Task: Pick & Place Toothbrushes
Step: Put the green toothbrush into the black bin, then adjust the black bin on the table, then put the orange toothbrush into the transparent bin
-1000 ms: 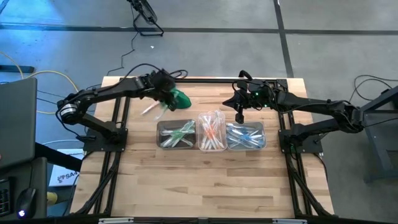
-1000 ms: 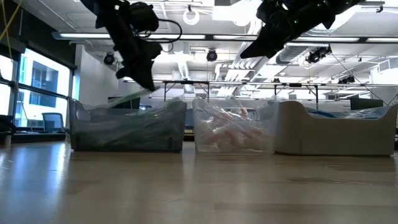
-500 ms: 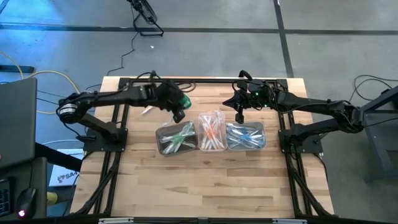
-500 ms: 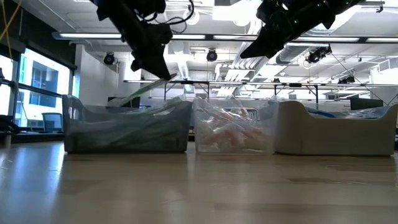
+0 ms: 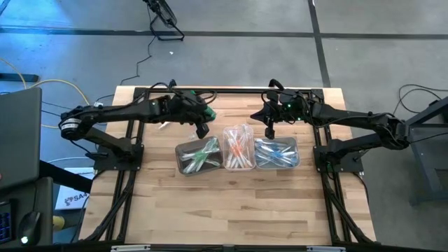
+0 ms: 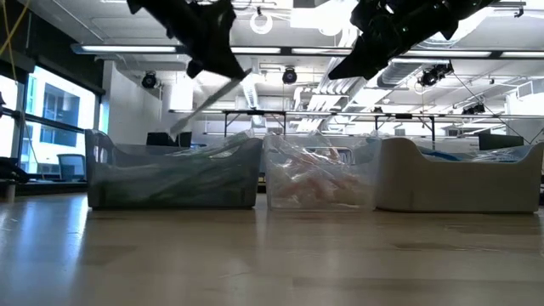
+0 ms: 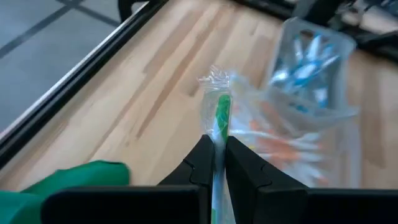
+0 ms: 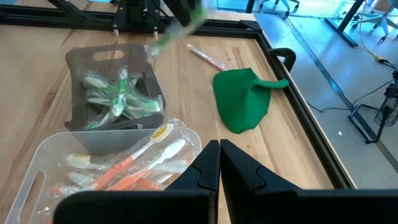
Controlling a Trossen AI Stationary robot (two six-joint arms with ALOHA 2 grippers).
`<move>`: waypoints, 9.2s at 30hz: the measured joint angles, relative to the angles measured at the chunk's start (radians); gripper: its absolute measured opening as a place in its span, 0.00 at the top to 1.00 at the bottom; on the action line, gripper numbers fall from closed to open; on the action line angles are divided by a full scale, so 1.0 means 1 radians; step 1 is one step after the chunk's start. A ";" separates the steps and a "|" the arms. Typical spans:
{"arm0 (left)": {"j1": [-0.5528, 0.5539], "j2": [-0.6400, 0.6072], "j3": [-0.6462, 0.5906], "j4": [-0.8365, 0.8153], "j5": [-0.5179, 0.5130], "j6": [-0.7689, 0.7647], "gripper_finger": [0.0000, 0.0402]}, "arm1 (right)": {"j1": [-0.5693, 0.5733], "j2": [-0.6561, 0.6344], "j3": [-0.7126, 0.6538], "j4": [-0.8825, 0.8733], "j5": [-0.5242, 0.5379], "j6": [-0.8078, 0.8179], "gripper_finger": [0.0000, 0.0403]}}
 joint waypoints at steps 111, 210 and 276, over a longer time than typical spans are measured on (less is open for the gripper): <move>-0.265 0.210 -0.040 -0.774 -0.244 -0.882 1.00 | 0.000 0.000 0.000 -0.030 -0.002 -0.021 0.99; 0.295 0.040 -0.039 -0.620 -0.158 -0.134 1.00 | 0.000 0.000 0.000 -0.054 0.001 -0.024 0.99; 0.566 0.350 -0.154 -0.443 -0.034 0.134 0.68 | 0.000 0.000 0.000 -0.057 0.000 -0.025 0.99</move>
